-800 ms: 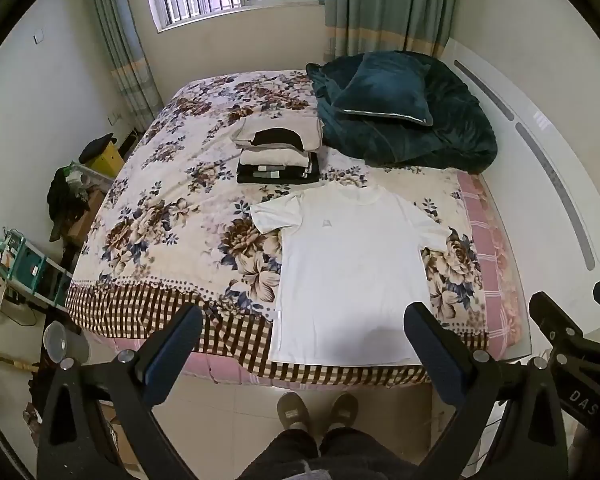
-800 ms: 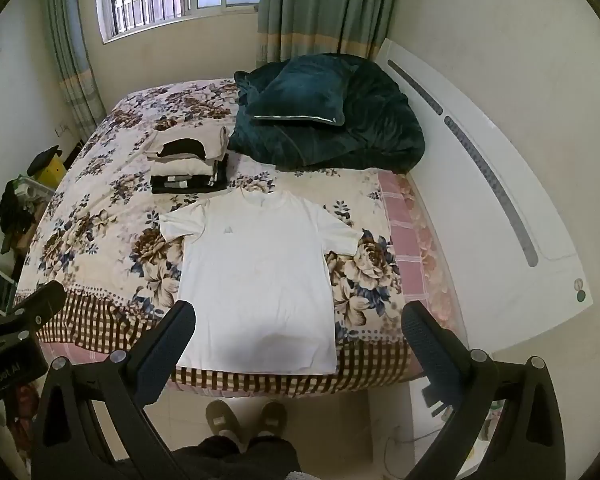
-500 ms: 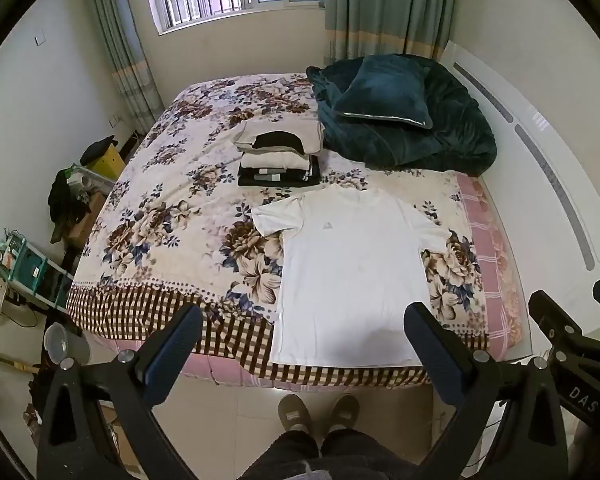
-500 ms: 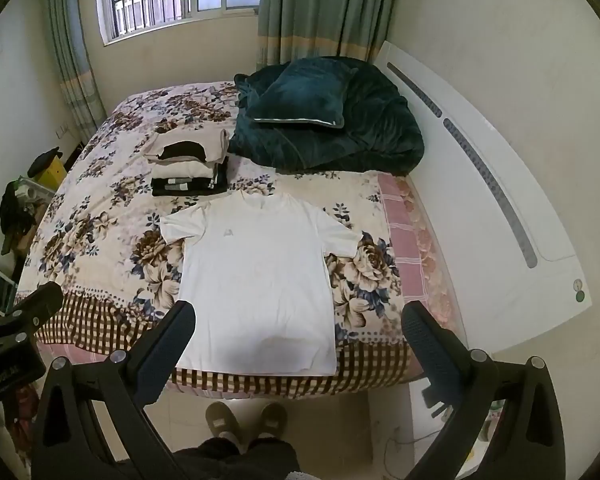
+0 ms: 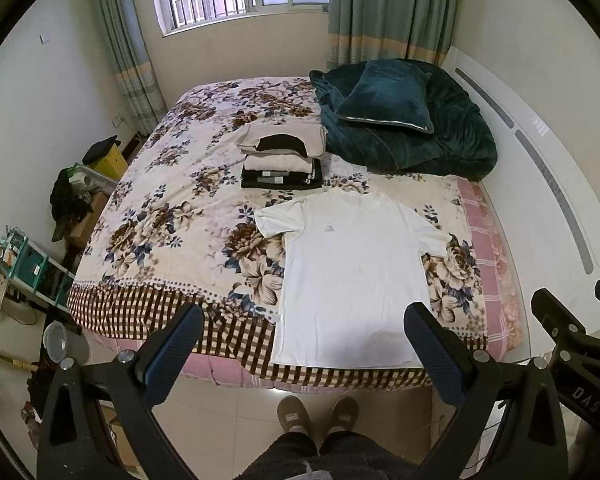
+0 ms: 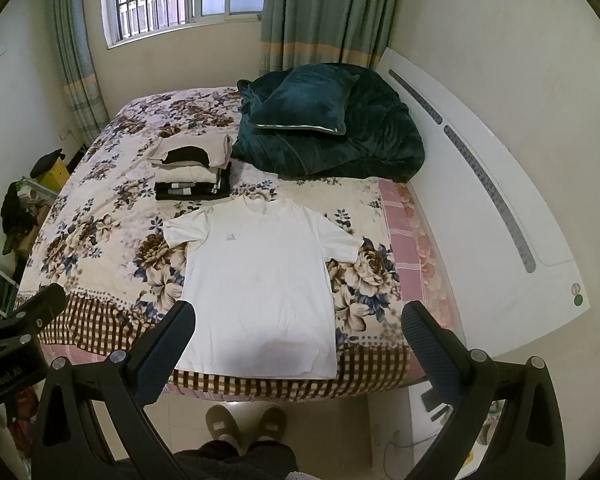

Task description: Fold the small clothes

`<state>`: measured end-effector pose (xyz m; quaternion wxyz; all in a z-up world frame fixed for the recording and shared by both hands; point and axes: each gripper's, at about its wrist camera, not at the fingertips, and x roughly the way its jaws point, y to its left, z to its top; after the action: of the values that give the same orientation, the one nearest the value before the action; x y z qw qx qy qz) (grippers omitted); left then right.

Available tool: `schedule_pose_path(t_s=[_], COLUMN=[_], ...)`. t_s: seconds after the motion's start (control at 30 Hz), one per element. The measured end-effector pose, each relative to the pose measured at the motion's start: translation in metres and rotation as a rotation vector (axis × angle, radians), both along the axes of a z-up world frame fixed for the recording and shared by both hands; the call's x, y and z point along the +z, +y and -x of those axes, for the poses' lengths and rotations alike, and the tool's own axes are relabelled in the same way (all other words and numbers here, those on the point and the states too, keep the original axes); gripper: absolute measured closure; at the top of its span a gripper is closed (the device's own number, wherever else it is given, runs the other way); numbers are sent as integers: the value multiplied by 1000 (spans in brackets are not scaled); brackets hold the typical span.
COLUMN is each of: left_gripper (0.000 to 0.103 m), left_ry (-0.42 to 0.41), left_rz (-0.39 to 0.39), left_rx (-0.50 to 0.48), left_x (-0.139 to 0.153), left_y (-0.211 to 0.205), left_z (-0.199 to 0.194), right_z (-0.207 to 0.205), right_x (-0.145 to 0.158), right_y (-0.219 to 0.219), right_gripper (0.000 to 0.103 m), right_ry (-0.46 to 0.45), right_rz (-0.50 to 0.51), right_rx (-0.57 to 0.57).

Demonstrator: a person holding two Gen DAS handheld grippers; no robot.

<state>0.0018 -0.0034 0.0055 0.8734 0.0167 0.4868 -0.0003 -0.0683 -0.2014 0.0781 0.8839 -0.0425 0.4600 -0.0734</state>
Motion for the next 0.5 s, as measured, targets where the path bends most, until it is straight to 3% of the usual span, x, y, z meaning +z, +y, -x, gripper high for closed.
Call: schedule_pose_path(t_s=[0.5], left_gripper=[0], left_ry=[-14], left_rz=[12], left_rx=[4], left_x=[7], left_y=[-1], left_z=[4], right_z=[6], right_x=[16], right_y=[-4], right_gripper=[0], right_ry=[-18], right_rz=[0], right_rx=[12])
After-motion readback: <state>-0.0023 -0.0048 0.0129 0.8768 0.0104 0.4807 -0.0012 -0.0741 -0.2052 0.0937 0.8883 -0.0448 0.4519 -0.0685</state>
